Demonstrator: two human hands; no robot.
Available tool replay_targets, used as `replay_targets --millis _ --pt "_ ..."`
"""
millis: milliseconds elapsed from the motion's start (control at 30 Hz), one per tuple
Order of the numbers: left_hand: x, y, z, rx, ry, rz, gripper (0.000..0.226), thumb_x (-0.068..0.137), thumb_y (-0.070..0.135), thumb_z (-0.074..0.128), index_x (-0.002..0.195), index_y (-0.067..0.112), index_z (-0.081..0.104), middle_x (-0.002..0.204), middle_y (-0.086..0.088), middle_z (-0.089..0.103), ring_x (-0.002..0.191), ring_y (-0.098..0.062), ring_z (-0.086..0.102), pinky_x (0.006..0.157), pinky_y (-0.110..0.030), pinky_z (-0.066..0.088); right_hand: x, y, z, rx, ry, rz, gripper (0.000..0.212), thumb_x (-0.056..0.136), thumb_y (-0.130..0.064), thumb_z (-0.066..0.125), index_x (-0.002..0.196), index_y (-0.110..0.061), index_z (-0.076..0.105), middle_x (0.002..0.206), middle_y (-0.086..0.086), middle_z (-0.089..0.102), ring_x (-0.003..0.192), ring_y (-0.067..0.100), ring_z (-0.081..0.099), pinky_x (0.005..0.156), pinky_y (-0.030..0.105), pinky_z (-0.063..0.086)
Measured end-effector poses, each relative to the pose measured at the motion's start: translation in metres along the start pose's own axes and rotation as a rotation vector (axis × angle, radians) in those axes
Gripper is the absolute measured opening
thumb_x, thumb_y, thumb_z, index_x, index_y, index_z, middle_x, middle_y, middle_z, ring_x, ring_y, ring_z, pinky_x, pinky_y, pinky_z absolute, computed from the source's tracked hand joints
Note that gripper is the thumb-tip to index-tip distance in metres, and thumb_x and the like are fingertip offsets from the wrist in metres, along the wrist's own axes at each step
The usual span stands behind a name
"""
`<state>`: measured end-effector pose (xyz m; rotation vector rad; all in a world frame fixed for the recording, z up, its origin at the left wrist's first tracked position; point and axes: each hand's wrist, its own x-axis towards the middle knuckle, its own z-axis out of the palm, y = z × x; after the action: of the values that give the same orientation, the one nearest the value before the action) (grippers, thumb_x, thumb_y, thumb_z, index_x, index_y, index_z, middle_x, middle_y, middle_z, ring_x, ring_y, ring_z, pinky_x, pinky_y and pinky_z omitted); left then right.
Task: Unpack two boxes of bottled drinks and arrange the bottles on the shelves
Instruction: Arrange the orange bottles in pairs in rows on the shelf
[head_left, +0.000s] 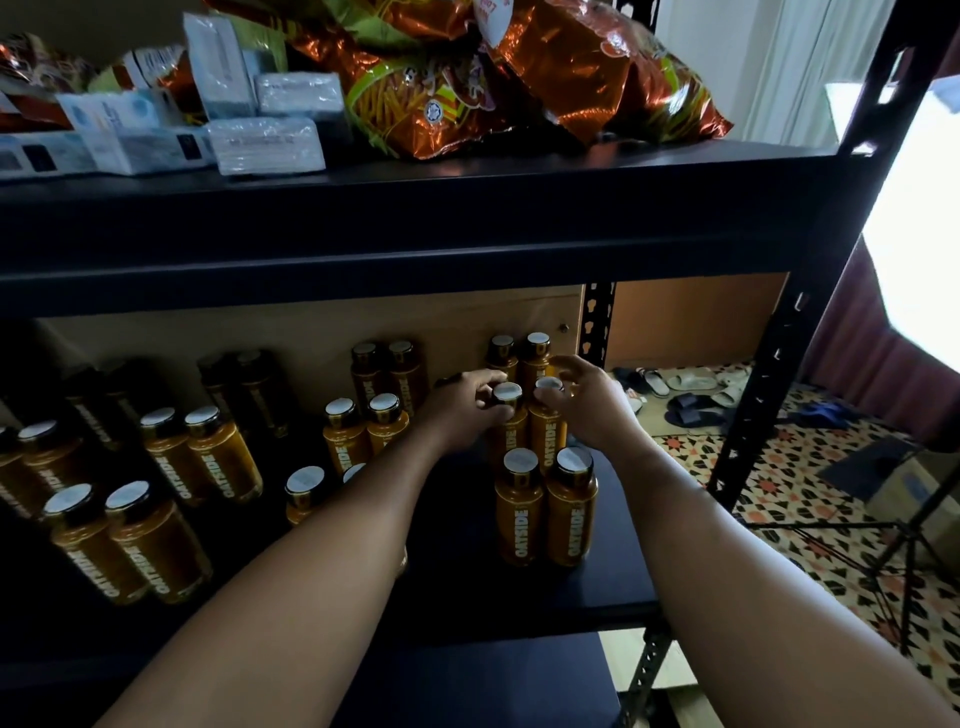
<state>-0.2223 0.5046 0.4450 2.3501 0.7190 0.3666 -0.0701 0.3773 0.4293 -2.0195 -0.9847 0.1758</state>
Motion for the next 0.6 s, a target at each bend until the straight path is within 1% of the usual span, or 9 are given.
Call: replay_targets --millis 67,133,167,267,333,433,467,533,600 --pt "-0.003 0.001 -0.003 0.011 0.011 0.010 0.056 0.097 0.037 0.065 0.149 0.030 0.044 0.149 -0.004 0.052 0.127 -0.019 0.054 0.086 -0.027 0.039 -0.002 -0.004 -0.004 0.025 0.019 0.003 0.048 0.093 -0.037 0.072 0.138 -0.026 0.060 0.123 -0.001 0.071 0.099 0.016 0.068 0.074 0.027 0.053" --pt "-0.007 0.001 -0.008 0.039 0.016 0.020 0.055 0.097 0.040 0.063 0.148 0.030 0.046 0.147 -0.004 0.054 0.126 -0.019 0.055 0.086 -0.028 0.040 -0.005 -0.009 -0.008 0.041 0.036 -0.018 0.043 0.094 -0.035 0.072 0.135 -0.026 0.063 0.124 -0.004 0.070 0.107 0.016 0.067 0.080 0.027 0.051" --pt "-0.010 0.002 -0.010 0.051 0.023 0.024 0.053 0.097 0.040 0.062 0.147 0.029 0.047 0.147 -0.004 0.054 0.126 -0.019 0.055 0.085 -0.028 0.040 -0.007 -0.012 -0.010 0.043 0.042 -0.031 0.039 0.094 -0.034 0.071 0.132 -0.025 0.065 0.121 -0.006 0.070 0.108 0.016 0.067 0.079 0.026 0.049" --pt "-0.018 0.009 -0.020 0.082 0.047 0.039 0.046 0.100 0.040 0.059 0.143 0.027 0.050 0.144 -0.004 0.055 0.121 -0.017 0.056 0.086 -0.029 0.045 -0.014 -0.023 -0.017 0.029 0.067 -0.070 0.027 0.095 -0.035 0.069 0.120 -0.025 0.072 0.110 -0.006 0.075 0.101 0.015 0.068 0.070 0.021 0.045" --pt "-0.023 0.015 -0.027 0.095 0.051 0.041 0.043 0.101 0.041 0.056 0.142 0.027 0.051 0.142 -0.003 0.056 0.110 -0.013 0.055 0.084 -0.030 0.047 -0.019 -0.030 -0.023 0.038 0.065 -0.061 0.026 0.093 -0.037 0.071 0.117 -0.027 0.074 0.108 -0.006 0.075 0.098 0.014 0.068 0.071 0.022 0.046" --pt "-0.034 0.021 -0.041 0.077 0.054 0.049 0.041 0.100 0.044 0.057 0.137 0.028 0.055 0.134 0.002 0.061 0.110 -0.012 0.059 0.090 -0.035 0.053 -0.029 -0.044 -0.032 0.002 0.053 -0.092 0.024 0.092 -0.034 0.072 0.115 -0.029 0.074 0.110 -0.009 0.075 0.100 0.013 0.068 0.070 0.018 0.044" --pt "-0.039 0.023 -0.046 0.066 0.058 0.060 0.041 0.099 0.045 0.058 0.136 0.028 0.056 0.130 0.003 0.063 0.108 -0.012 0.061 0.089 -0.036 0.055 -0.033 -0.050 -0.035 -0.017 0.047 -0.115 0.022 0.092 -0.033 0.071 0.114 -0.028 0.074 0.109 -0.008 0.075 0.101 0.013 0.067 0.071 0.019 0.044" --pt "-0.051 0.029 -0.057 0.058 0.035 0.086 0.042 0.098 0.046 0.060 0.136 0.029 0.057 0.124 0.005 0.065 0.100 -0.010 0.063 0.081 -0.034 0.056 -0.045 -0.063 -0.039 -0.043 0.013 -0.121 0.022 0.094 -0.034 0.069 0.113 -0.023 0.075 0.109 -0.005 0.075 0.102 0.015 0.067 0.076 0.026 0.048" --pt "-0.064 0.035 -0.070 0.087 -0.063 0.111 0.045 0.097 0.045 0.063 0.138 0.029 0.056 0.123 0.003 0.065 0.098 -0.010 0.063 0.077 -0.032 0.055 -0.057 -0.075 -0.043 -0.061 -0.041 -0.089 0.030 0.095 -0.039 0.068 0.114 -0.017 0.075 0.108 0.002 0.076 0.102 0.020 0.068 0.084 0.032 0.053"
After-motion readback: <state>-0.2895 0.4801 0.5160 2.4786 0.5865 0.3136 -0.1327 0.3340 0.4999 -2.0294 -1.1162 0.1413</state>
